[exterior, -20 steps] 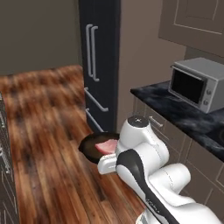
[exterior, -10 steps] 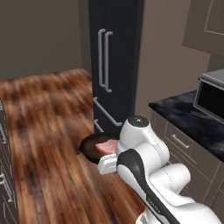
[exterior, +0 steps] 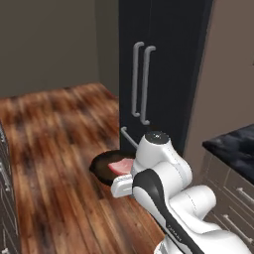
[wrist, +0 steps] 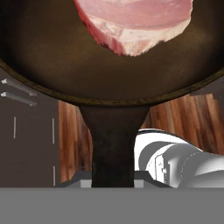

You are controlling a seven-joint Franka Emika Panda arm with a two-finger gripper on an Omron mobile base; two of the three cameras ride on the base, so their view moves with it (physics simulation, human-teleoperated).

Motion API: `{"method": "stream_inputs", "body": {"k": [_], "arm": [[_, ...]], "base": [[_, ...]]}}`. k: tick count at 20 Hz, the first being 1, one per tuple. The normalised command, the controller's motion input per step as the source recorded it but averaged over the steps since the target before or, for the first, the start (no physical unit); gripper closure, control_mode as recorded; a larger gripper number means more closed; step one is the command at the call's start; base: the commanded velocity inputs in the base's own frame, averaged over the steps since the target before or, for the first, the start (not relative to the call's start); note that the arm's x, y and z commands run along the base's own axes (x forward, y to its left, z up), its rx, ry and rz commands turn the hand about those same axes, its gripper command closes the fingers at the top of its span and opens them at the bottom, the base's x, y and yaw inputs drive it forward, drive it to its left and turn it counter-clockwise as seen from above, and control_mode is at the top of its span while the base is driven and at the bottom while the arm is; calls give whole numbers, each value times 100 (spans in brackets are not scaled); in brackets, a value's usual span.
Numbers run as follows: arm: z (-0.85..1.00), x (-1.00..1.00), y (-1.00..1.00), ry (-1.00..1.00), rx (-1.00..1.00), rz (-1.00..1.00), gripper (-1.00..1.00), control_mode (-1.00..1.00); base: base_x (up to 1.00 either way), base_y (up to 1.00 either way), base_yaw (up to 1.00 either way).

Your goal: Pick up the pan with the steak in it and place it on the dining table. Then place the steak on the plate.

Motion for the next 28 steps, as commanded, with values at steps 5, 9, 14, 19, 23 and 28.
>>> {"method": "stream_inputs", "body": {"k": [5,9,14,19,23,28], "arm": [[0,0,0,0,0,0,100,100],[0,0,0,0,0,0,100,100],[0,0,0,0,0,0,100,100],[0,0,0,0,0,0,100,100],[0,0,0,0,0,0,100,100],[0,0,0,0,0,0,100,100]], "base": [[100,8,0],[100,9,0],[100,12,0],[100,14,0],[100,11,0],[30,32,1]]}}
